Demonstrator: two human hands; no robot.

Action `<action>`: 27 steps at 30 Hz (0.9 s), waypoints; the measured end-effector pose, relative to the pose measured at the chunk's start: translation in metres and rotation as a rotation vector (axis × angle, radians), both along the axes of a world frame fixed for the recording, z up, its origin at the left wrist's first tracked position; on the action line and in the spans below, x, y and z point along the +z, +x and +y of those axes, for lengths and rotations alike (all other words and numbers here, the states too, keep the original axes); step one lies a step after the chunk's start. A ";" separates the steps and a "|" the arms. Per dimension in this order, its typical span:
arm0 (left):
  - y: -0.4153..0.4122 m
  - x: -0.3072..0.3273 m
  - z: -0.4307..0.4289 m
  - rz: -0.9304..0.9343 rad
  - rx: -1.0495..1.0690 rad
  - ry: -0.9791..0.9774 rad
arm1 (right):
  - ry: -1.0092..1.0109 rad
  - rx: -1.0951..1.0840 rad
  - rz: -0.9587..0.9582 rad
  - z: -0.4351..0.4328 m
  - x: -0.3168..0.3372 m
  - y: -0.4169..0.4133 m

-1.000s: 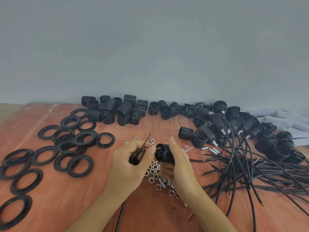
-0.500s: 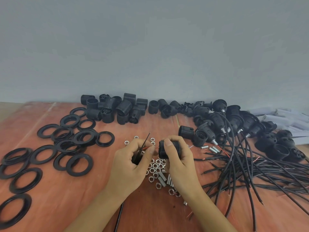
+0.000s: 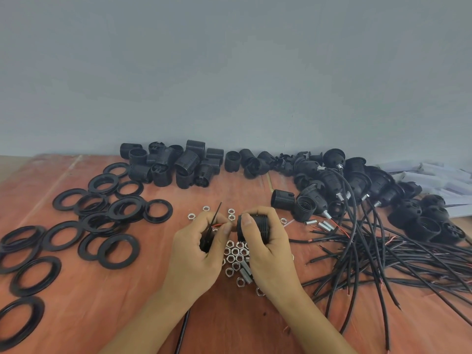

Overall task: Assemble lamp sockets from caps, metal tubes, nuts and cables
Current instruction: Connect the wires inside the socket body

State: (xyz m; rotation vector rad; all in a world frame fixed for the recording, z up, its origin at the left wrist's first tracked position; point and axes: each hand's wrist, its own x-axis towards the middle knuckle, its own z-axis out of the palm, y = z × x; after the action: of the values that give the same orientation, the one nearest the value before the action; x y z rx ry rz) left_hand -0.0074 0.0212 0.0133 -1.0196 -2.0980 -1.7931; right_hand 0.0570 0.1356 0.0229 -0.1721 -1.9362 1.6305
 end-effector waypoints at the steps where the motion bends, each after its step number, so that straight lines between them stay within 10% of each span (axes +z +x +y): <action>1: 0.001 0.000 0.000 0.002 0.006 -0.006 | -0.003 -0.004 -0.003 0.000 0.000 0.000; 27: 0.000 0.005 0.000 -0.274 -0.076 0.121 | -0.018 -0.074 0.052 -0.007 -0.004 -0.002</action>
State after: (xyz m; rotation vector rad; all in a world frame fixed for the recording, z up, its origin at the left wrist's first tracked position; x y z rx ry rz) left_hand -0.0074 0.0213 0.0182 -0.8770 -2.0906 -2.1772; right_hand 0.0547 0.1287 0.0188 -0.2034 -1.8554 1.5890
